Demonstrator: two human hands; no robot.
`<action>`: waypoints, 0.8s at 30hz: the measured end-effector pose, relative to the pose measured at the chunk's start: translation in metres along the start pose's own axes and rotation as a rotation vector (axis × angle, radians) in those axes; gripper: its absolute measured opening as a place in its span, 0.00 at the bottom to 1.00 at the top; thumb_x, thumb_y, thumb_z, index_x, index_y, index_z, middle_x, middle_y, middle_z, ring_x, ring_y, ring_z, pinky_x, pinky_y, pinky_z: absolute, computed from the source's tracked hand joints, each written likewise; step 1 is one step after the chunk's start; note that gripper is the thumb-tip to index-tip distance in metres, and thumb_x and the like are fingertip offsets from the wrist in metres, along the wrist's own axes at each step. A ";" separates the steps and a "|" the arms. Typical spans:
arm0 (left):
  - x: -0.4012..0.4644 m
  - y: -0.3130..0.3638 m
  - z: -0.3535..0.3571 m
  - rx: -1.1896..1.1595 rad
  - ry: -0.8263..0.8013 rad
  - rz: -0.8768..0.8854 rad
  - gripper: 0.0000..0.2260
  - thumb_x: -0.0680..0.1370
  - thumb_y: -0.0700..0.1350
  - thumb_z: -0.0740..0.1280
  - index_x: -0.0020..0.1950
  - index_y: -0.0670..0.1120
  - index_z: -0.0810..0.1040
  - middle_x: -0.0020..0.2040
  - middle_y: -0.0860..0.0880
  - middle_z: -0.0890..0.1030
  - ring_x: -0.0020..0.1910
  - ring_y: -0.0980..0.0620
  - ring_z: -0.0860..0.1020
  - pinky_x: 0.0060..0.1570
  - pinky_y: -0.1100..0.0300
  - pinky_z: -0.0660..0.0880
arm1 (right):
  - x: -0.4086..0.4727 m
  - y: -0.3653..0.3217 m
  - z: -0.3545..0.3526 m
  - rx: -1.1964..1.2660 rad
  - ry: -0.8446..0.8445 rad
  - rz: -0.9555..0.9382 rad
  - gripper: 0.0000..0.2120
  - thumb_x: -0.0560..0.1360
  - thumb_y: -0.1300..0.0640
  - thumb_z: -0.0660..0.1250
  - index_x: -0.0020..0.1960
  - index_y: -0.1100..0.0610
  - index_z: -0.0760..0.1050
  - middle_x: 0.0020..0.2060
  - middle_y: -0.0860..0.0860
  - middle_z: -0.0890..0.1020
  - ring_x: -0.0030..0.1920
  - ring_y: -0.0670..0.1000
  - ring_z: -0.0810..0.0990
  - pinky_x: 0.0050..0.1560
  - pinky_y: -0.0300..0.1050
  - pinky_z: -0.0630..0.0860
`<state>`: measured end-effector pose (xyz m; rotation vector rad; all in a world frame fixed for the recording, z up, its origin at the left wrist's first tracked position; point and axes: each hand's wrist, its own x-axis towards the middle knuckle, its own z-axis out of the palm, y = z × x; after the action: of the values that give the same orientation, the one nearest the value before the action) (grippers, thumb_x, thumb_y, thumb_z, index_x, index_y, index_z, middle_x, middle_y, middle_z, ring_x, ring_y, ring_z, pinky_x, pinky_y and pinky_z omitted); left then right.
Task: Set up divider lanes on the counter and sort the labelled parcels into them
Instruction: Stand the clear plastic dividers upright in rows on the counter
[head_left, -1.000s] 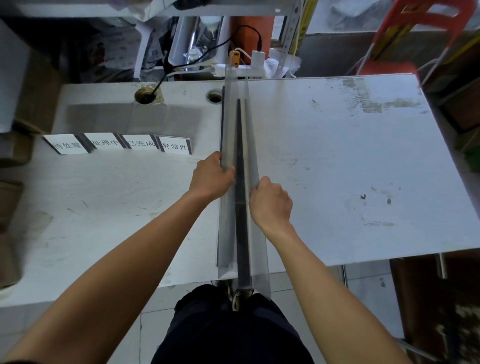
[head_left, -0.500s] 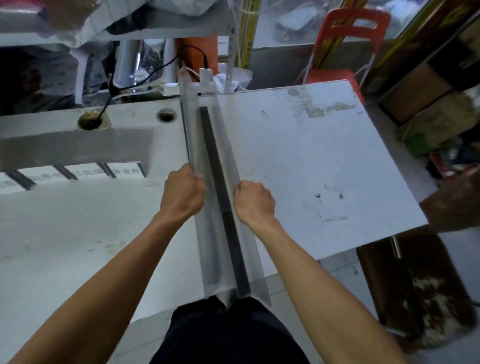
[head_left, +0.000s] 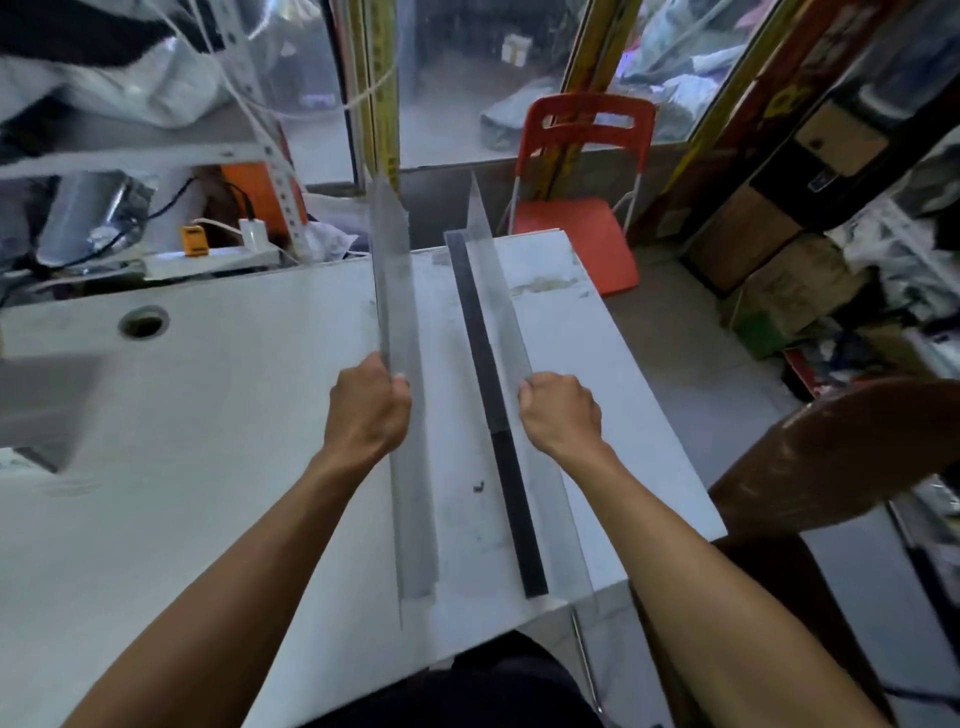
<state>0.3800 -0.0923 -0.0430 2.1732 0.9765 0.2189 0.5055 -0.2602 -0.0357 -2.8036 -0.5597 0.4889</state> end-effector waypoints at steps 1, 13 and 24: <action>0.004 0.011 0.013 0.009 0.003 -0.015 0.10 0.83 0.44 0.61 0.55 0.38 0.77 0.51 0.39 0.82 0.45 0.40 0.79 0.49 0.48 0.80 | 0.011 0.016 -0.008 -0.010 -0.010 0.004 0.16 0.84 0.51 0.54 0.45 0.57 0.74 0.47 0.58 0.82 0.48 0.61 0.81 0.49 0.52 0.78; 0.014 0.062 0.100 0.084 0.038 -0.147 0.11 0.83 0.44 0.61 0.54 0.36 0.77 0.49 0.35 0.82 0.46 0.35 0.79 0.44 0.53 0.68 | 0.096 0.120 -0.051 -0.101 -0.093 0.017 0.16 0.84 0.50 0.54 0.54 0.58 0.76 0.53 0.61 0.81 0.54 0.64 0.80 0.54 0.55 0.77; 0.020 0.070 0.102 0.056 -0.044 -0.238 0.10 0.81 0.46 0.62 0.55 0.39 0.75 0.48 0.39 0.80 0.46 0.38 0.76 0.46 0.54 0.68 | 0.100 0.120 -0.041 -0.139 0.089 -0.020 0.26 0.80 0.46 0.66 0.73 0.57 0.65 0.64 0.57 0.77 0.62 0.61 0.76 0.60 0.56 0.73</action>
<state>0.4774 -0.1654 -0.0713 2.0794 1.2166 0.0309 0.6472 -0.3341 -0.0608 -2.9308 -0.6239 0.3307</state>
